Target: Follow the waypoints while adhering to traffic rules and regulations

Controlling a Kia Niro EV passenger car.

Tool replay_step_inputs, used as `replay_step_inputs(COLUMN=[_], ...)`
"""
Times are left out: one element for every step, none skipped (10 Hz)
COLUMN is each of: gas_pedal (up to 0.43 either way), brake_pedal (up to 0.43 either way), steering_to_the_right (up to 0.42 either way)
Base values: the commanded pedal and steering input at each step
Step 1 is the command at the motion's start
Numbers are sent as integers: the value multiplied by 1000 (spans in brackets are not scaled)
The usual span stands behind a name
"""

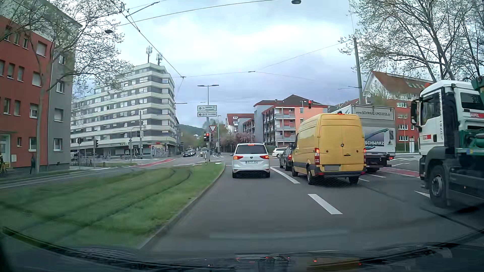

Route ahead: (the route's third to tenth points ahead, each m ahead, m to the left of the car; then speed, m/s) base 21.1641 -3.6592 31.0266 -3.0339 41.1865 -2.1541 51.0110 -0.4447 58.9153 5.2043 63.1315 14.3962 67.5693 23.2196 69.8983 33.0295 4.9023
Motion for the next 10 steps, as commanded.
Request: replay_step_inputs(gas_pedal=[0,0,0,0,0,0,0,0,0,0], brake_pedal=[104,110,104,110,116,116,122,128,128,134], steering_to_the_right=[-3,-3,-3,-3,-3,-3,-3,-3,-3,-3])
